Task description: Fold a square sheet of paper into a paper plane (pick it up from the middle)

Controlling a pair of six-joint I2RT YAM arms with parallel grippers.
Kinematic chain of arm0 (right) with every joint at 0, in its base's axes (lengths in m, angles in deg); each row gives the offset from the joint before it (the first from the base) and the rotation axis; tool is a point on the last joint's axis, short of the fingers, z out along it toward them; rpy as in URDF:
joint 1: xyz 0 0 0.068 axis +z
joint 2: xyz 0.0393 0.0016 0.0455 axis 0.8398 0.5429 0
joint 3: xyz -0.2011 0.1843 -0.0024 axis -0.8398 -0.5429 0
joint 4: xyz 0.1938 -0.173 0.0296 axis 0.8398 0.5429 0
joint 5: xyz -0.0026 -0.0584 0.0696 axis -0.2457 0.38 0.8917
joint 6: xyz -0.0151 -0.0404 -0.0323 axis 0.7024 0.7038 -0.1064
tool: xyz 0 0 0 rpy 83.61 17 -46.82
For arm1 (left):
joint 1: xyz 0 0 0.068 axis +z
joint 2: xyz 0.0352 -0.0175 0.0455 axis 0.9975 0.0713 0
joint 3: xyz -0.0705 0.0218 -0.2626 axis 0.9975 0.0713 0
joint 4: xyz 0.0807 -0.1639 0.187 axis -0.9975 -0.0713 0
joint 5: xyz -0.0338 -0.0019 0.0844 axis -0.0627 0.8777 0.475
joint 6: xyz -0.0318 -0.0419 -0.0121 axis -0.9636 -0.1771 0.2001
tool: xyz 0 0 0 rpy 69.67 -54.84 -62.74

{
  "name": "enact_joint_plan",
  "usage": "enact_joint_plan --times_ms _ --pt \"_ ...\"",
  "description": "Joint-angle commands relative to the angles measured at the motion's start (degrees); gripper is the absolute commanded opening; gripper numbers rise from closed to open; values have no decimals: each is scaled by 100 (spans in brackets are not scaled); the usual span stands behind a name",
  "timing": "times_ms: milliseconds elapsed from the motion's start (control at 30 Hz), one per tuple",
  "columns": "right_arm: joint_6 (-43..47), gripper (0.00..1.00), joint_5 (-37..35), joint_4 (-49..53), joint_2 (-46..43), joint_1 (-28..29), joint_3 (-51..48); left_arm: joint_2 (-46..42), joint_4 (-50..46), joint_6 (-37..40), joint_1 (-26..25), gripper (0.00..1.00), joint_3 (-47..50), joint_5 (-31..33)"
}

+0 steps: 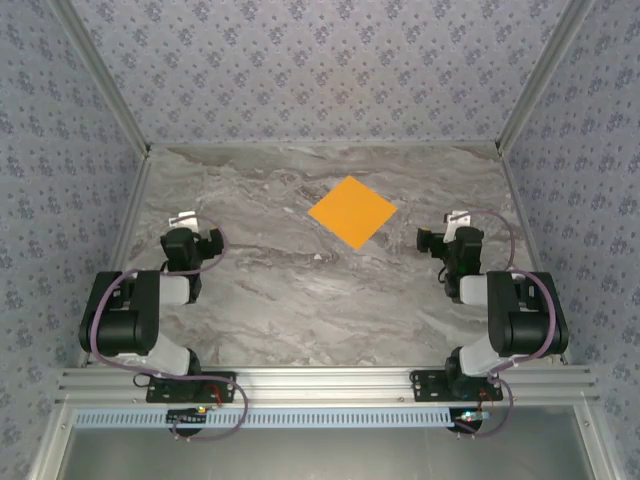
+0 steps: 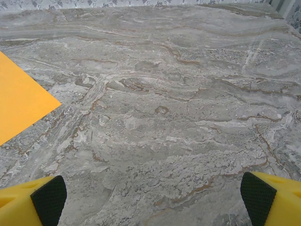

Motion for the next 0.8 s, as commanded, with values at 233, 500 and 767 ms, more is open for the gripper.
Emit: enact_joint_plan --times_ms 233,500,767 --pt "63 100 74 10 56 -47 92 22 223 94 2 99 -77 -76" --pt "72 100 69 23 52 -53 108 28 223 92 2 99 -83 -79" --pt "113 100 36 122 -146 -7 90 -22 210 83 -1 99 -67 -29"
